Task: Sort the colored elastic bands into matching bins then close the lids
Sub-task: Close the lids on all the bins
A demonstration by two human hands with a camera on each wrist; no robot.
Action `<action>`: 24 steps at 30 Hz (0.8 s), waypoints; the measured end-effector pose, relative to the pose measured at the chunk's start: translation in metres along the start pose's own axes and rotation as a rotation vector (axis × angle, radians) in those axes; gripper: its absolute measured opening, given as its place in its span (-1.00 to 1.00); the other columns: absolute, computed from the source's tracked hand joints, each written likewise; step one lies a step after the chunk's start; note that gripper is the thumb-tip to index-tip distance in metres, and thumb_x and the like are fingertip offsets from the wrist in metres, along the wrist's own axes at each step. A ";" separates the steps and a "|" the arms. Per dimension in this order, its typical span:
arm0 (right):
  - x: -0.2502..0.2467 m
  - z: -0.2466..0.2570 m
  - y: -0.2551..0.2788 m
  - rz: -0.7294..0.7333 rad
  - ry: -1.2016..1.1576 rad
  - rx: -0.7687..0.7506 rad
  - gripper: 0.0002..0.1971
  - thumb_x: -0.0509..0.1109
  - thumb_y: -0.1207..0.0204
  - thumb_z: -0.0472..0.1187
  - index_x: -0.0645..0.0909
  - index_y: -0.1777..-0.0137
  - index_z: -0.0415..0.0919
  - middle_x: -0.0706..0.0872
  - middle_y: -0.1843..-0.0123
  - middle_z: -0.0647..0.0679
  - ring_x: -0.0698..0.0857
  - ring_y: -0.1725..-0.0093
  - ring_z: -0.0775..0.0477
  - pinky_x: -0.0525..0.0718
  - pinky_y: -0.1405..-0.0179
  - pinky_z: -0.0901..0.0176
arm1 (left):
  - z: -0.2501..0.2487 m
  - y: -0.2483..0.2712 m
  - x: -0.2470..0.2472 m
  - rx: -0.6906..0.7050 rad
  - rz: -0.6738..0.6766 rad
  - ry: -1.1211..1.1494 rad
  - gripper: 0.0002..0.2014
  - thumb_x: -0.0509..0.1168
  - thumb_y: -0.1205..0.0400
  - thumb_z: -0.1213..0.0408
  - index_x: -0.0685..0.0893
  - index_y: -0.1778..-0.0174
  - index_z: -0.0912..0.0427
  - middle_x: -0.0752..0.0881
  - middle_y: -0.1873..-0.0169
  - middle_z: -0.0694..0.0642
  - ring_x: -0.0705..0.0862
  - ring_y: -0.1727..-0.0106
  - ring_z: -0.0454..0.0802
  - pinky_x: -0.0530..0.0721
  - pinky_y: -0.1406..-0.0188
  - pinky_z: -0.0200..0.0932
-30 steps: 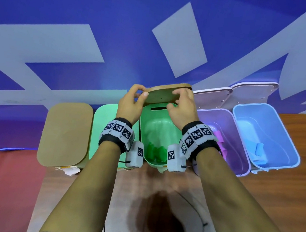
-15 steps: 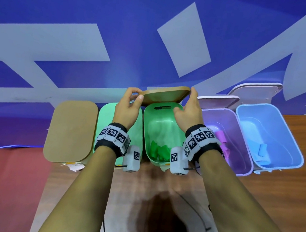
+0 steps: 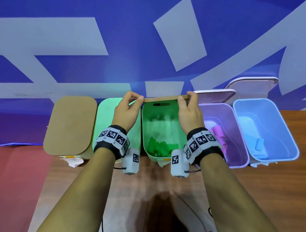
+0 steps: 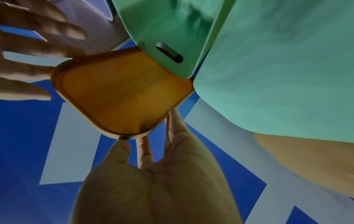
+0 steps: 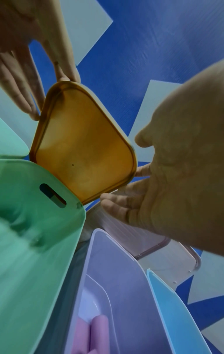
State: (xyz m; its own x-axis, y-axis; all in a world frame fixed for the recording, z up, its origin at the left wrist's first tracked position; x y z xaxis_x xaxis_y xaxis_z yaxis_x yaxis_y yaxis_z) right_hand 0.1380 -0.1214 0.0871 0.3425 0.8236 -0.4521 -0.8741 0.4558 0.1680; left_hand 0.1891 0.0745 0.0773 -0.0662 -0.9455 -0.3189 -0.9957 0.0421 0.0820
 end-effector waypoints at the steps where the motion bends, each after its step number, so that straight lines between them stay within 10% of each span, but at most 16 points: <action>1: -0.001 -0.002 0.002 0.002 0.009 0.000 -0.62 0.12 -0.75 0.05 0.35 -0.48 -0.09 0.60 -0.41 -0.13 0.56 -0.34 -0.24 0.43 -0.23 0.01 | 0.001 0.003 0.001 0.006 0.002 -0.007 -0.86 0.28 -0.60 -0.10 0.59 0.23 -0.19 0.77 0.03 -0.08 0.69 -0.17 -0.08 0.65 -0.31 0.16; 8: -0.008 -0.021 0.017 -0.008 0.044 0.015 -0.62 0.20 -0.70 0.10 0.35 -0.38 -0.10 0.66 -0.28 -0.14 0.62 -0.23 -0.27 0.56 -0.26 -0.09 | 0.014 0.026 0.008 0.042 0.036 -0.034 -0.91 0.30 -0.68 0.23 0.72 -0.02 0.02 0.75 0.00 -0.17 0.65 0.05 -0.49 0.60 -0.21 -0.19; 13: -0.006 -0.037 0.033 0.011 0.069 0.060 -0.61 0.26 -0.66 0.07 0.34 -0.36 -0.09 0.67 -0.28 -0.15 0.64 -0.20 -0.27 0.57 -0.20 -0.06 | 0.029 0.039 0.012 -0.068 0.068 -0.089 -0.63 0.31 -0.69 0.25 0.65 -0.44 0.12 0.70 -0.34 0.06 0.62 -0.39 -0.06 0.45 -0.46 -0.21; 24: -0.011 -0.061 0.058 0.113 0.286 0.087 -0.52 0.25 -0.68 -0.10 0.38 -0.59 -0.11 0.64 -0.40 -0.22 0.58 -0.37 -0.31 0.52 -0.34 -0.04 | 0.056 0.072 0.025 -0.159 0.113 -0.248 -0.51 0.33 -0.67 0.28 0.51 -0.55 0.19 0.62 -0.44 0.18 0.60 -0.44 0.05 0.45 -0.49 -0.18</action>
State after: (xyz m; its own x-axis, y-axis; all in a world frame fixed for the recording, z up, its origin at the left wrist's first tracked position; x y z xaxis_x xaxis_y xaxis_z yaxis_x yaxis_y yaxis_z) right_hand 0.0621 -0.1249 0.0487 0.1237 0.7479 -0.6522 -0.8640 0.4044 0.2999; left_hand 0.1127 0.0720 0.0224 -0.2087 -0.8292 -0.5185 -0.9601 0.0727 0.2702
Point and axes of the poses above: each hand's wrist, its own y-axis away from the middle knuckle, its own x-axis out of the palm, z = x × y, the point moved 2 cm from there along -y, towards the middle knuckle
